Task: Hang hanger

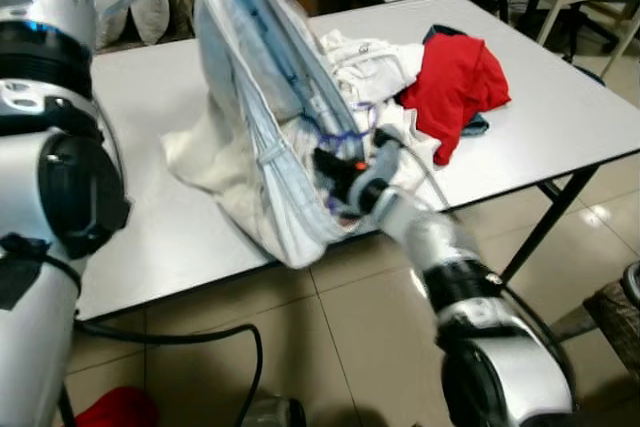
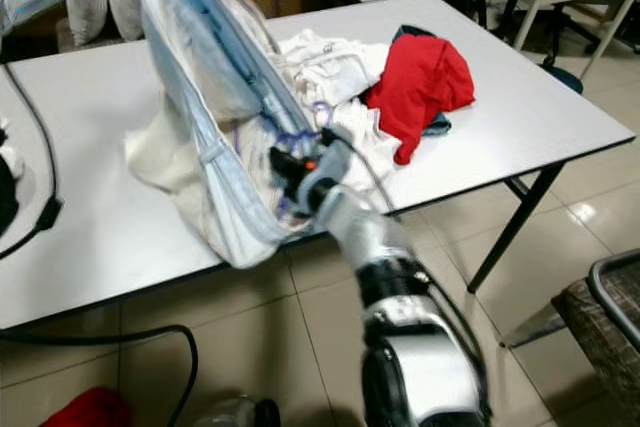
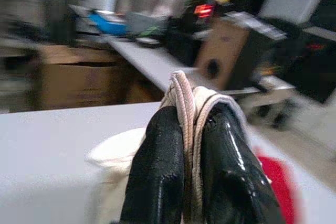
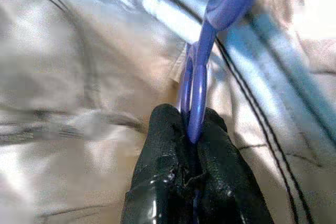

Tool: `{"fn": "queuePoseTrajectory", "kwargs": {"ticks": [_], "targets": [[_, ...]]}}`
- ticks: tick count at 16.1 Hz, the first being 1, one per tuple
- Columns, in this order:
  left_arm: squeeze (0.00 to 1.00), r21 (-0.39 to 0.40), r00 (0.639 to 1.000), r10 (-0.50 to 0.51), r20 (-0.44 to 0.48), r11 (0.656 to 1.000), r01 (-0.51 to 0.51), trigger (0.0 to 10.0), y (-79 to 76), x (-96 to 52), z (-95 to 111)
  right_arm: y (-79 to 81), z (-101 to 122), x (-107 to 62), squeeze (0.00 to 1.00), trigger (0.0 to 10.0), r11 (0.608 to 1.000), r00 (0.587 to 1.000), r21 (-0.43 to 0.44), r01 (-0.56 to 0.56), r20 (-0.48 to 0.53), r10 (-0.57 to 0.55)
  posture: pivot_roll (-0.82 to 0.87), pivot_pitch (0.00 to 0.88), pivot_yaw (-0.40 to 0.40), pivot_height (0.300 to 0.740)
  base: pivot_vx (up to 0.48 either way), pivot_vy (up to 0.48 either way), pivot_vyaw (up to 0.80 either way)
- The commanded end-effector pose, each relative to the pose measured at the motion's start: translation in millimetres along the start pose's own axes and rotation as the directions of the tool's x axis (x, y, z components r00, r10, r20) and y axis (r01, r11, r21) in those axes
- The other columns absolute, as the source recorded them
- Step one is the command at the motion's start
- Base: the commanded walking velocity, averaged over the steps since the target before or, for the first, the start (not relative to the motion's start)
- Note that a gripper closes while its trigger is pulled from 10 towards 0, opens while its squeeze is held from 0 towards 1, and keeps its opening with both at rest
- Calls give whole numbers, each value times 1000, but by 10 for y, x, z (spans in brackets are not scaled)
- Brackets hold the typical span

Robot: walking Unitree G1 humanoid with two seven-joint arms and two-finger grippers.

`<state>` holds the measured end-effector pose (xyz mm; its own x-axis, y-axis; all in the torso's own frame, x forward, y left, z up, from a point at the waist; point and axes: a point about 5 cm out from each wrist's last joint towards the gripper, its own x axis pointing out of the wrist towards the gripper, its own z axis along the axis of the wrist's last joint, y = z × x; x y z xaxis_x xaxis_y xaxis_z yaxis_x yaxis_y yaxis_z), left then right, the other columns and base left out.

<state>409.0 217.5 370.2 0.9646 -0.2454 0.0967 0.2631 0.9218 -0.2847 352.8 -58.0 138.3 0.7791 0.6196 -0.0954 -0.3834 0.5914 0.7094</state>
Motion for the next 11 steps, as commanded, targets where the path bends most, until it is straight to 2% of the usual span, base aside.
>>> {"fn": "queuePoseTrajectory", "kwargs": {"ticks": [1, 2, 3, 4, 6, 7, 8, 9, 10, 11], "targets": [[0, 97, 984, 94, 151, 989, -109, 0, 170, -134, 324, 34, -7, -126, 0, 10000, 999, 998, 6, -42, -42, 42, -59, 0, 118, 740, 0, 0, 0], [0, 177, 973, 197, 118, 960, -216, 0, 403, -190, 177, 170, 103, -311, 0, 10000, 992, 992, -6, -127, -24, 127, -67, 0, 122, 740, 0, 0, 0], [0, 214, 962, 256, 97, 938, -272, 0, 539, -231, 77, 279, 172, -432, 0, 10000, 983, 983, -20, -180, -18, 180, -75, 0, 125, 740, 0, 0, 0], [0, 231, 956, 281, 83, 928, -292, 0, 598, -250, 18, 333, 216, -484, 0, 10000, 978, 978, -32, -208, -12, 208, -77, 0, 126, 740, 0, 0, 0], [0, 320, 928, 372, -11, 881, -349, 0, 844, -337, -335, 615, 451, -727, 0, 10000, 939, 940, -72, -337, 33, 340, -94, 0, 127, 740, 0, 0, 0], [0, 382, 913, 398, -88, 860, -338, 0, 939, -380, -581, 742, 559, -812, 0, 10000, 918, 918, -92, -387, 57, 393, -100, 0, 127, 740, 0, 0, 0], [0, 400, 908, 403, -112, 855, -330, 0, 964, -395, -655, 778, 586, -838, 0, 10000, 912, 912, -98, -399, 62, 405, -102, 0, 126, 740, 0, 0, 0], [0, 432, 878, 423, -226, 851, -298, 0, 1071, -483, -1054, 902, 739, -916, 0, 10000, 898, 892, -112, -425, 114, 437, -106, 0, 124, 740, 0, 0, 0], [0, 448, 862, 421, -281, 852, -271, 0, 1103, -529, -1232, 941, 801, -933, 0, 10000, 892, 882, -112, -438, 138, 450, -108, 0, 124, 740, 0, 0, 0], [0, 452, 832, 402, -382, 867, -211, 0, 1135, -623, -1571, 1008, 895, -964, 0, 10000, 884, 867, -107, -455, 170, 468, -108, 0, 124, 740, 0, 0, 0]]}}
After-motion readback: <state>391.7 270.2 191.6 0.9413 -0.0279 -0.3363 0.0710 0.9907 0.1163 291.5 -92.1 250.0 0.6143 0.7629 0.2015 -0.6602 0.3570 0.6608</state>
